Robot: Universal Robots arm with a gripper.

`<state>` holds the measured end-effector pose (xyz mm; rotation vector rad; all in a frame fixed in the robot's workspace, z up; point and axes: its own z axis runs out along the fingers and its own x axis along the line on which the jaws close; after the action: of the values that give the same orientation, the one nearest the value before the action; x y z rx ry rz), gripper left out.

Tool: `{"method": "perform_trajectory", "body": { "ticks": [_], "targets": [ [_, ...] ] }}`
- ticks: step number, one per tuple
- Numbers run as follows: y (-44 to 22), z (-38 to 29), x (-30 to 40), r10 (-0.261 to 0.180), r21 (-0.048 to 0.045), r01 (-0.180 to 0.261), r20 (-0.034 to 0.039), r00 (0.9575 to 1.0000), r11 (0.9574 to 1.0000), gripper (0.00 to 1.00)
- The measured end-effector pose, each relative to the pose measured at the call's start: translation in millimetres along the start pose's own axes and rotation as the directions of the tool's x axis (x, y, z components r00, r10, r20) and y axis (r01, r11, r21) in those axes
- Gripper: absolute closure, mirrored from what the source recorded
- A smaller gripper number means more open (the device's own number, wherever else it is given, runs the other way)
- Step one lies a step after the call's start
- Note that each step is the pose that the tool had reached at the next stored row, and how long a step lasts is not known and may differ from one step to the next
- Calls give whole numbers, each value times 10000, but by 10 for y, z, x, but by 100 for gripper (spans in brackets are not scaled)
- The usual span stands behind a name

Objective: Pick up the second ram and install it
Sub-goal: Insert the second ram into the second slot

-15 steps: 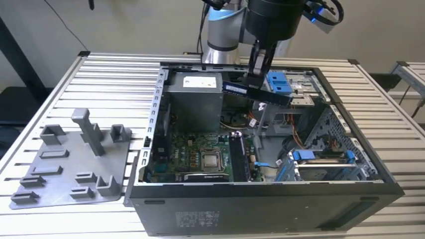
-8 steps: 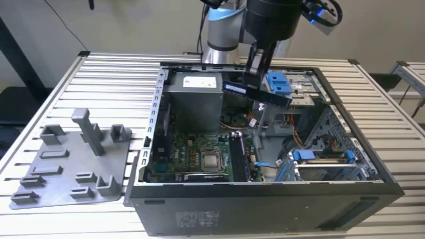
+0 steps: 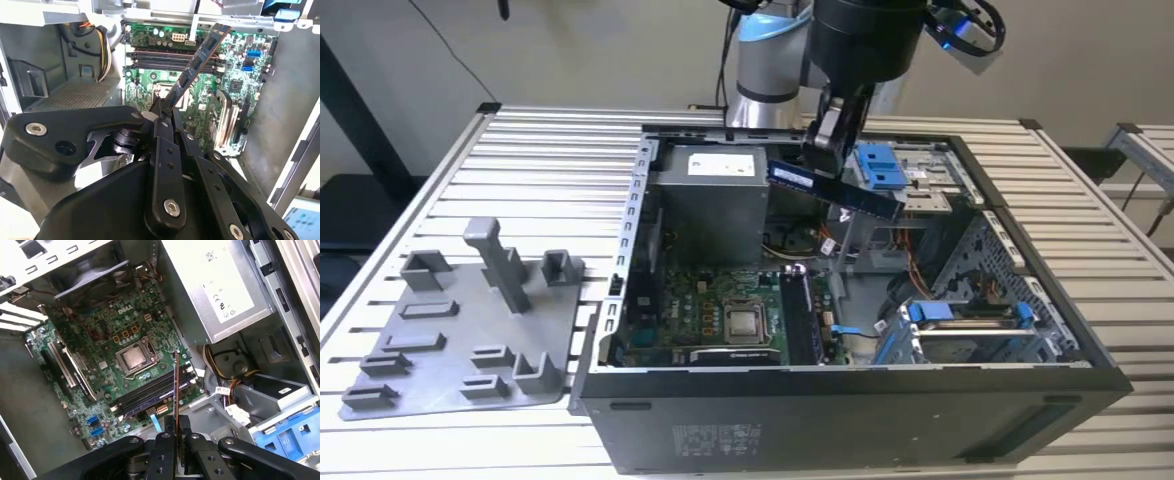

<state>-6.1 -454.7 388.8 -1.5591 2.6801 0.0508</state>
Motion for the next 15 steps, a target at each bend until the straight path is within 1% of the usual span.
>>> {"method": "perform_trajectory", "body": {
  "ticks": [4,8,11,15],
  "targets": [
    [1,1,0,485,25,-485,5,9988,9988,86],
    [0,1,0,1018,52,-1018,10,9948,9948,86],
    [0,2,0,1410,72,-1410,16,9900,9900,86],
    [0,3,0,1928,98,-1928,24,9812,9812,86]
  ]
}}
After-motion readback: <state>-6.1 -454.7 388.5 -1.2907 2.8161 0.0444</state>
